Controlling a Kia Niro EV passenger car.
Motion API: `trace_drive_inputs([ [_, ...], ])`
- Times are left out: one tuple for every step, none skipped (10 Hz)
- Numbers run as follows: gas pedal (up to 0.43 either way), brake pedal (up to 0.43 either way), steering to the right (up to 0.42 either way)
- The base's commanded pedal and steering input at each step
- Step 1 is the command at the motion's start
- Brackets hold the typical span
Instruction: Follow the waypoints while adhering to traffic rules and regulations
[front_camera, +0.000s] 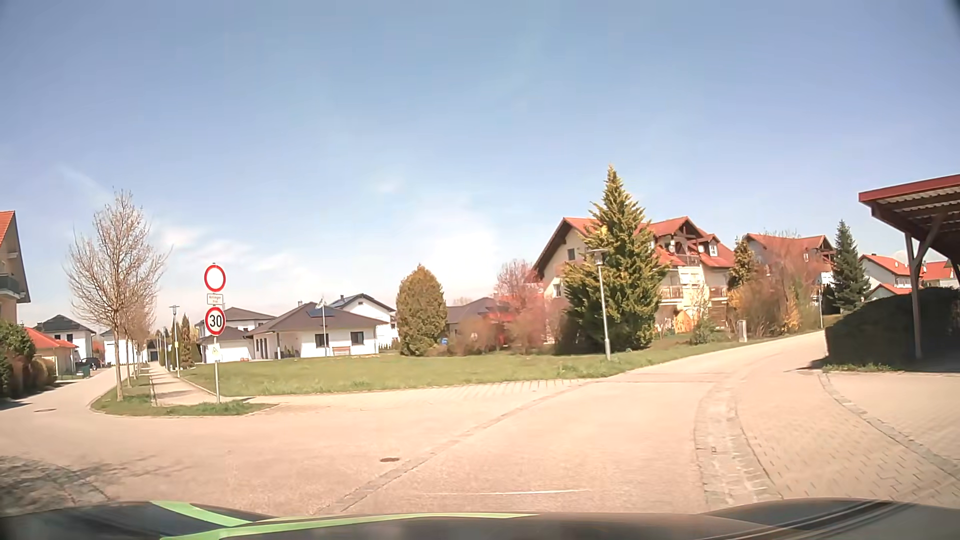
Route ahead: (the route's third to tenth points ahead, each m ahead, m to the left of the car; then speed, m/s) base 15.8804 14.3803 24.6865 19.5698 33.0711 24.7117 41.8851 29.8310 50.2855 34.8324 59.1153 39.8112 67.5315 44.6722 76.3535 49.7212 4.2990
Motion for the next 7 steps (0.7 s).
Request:
trace_drive_inputs([
  [0.039, 0.000, -0.233],
  [0.059, 0.000, -0.270],
  [0.067, 0.000, -0.314],
  [0.067, 0.000, -0.360],
  [0.067, 0.000, -0.393],
  [0.067, 0.000, -0.401],
  [0.067, 0.000, -0.415],
])
